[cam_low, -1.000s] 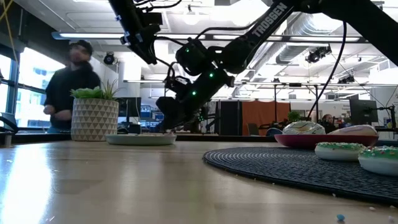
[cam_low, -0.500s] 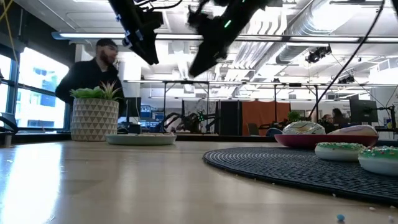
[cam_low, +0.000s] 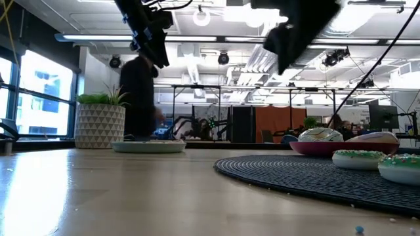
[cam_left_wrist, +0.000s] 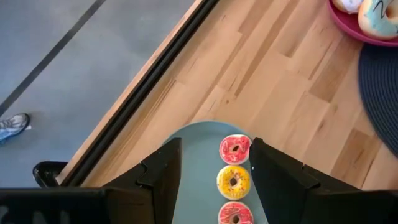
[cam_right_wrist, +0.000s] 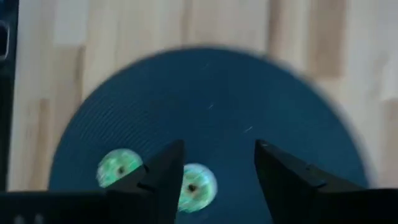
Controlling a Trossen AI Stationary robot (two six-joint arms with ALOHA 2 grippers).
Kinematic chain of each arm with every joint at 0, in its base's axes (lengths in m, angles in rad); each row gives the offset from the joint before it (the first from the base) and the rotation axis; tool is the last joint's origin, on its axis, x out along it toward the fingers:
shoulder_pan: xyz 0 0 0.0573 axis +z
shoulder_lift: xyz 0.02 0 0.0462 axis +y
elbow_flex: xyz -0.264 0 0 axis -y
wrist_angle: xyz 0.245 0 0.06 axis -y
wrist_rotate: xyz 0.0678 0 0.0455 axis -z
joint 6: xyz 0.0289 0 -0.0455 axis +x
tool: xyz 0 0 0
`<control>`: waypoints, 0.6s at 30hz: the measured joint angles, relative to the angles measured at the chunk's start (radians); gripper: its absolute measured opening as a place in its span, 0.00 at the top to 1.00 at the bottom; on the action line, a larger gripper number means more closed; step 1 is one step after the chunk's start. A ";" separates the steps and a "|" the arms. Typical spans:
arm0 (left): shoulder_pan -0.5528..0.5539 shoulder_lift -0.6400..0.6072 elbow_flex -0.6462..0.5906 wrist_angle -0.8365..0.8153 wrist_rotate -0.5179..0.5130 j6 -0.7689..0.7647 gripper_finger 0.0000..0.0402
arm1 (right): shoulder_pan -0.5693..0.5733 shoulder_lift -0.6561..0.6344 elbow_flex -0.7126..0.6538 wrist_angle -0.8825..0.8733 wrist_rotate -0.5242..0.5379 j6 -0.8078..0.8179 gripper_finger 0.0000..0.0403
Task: Pick & Place donuts
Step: Put the top small green donut on the gray plate
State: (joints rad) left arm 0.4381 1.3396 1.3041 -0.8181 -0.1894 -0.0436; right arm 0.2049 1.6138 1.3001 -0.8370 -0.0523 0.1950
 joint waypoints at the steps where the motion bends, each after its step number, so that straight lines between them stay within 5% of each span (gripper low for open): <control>1: 0.000 0.000 0.000 0.000 0.000 -0.006 0.55 | 0.021 0.000 -0.022 0.007 0.001 0.027 0.53; 11: 0.000 0.000 0.000 0.000 0.000 -0.014 0.55 | 0.112 0.000 -0.268 0.142 0.114 0.227 0.50; 18: 0.000 0.000 0.000 0.000 0.000 -0.014 0.55 | 0.094 0.000 -0.398 0.222 0.061 0.272 0.50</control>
State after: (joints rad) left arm 0.4381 1.3396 1.3041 -0.8177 -0.1897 -0.0574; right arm 0.2993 1.6138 0.9026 -0.6149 0.0085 0.4674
